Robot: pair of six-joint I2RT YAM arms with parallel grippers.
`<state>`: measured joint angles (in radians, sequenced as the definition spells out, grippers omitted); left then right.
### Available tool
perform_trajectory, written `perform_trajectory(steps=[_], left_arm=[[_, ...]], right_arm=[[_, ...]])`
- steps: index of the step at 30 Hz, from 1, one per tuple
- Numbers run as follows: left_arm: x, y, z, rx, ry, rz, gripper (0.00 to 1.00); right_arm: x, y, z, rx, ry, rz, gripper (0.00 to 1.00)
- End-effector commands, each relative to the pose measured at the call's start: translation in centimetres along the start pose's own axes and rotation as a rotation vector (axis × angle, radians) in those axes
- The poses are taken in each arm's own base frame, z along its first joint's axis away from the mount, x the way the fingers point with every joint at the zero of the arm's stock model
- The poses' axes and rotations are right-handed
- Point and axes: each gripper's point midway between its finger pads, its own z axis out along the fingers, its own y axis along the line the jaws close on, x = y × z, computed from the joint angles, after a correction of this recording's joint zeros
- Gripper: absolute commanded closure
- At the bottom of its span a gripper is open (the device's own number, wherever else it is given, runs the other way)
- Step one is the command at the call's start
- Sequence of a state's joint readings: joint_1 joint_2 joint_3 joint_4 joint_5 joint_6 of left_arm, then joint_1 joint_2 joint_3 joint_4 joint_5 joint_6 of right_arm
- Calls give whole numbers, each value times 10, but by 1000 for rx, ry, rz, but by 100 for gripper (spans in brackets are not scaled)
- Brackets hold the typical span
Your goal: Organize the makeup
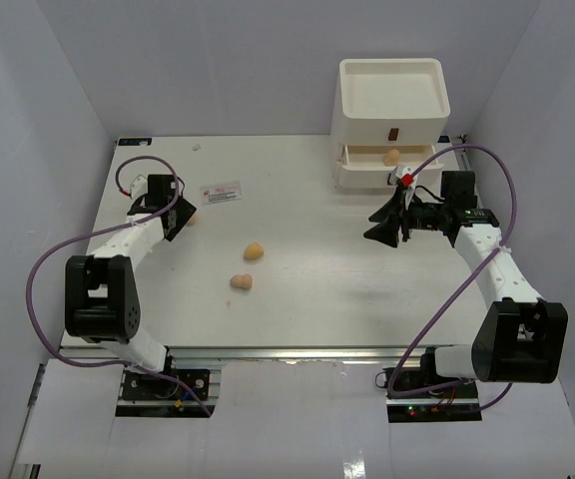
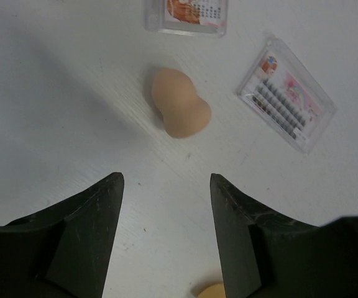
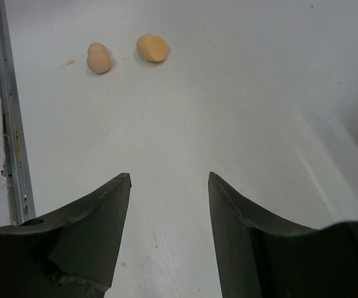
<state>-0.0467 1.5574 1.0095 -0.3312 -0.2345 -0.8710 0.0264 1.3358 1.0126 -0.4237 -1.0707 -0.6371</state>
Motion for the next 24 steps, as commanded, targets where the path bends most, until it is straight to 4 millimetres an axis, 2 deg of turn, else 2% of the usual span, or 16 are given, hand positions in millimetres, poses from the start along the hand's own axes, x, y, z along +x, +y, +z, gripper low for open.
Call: perform_trajectory(steps=[1,8,18,22,24], left_arm=[[-18,5,18,-80,-32,-45,30],[-21,-7,46,-87,-5,-32,29],[-12,-16,68,-77,47,7,30],[-5,-15,73,-76,71,1,34],[-1,-14,75,-71,83,4,41]], right_arm=[[-6,4,-10,5,-33,-27,41],[-3,-1,-16,25,-38,-13,41],[1,-4,-16,25,-37,4,41],[1,-5,-18,31,-40,7,42],[0,-5,-19,31,-43,6,42]])
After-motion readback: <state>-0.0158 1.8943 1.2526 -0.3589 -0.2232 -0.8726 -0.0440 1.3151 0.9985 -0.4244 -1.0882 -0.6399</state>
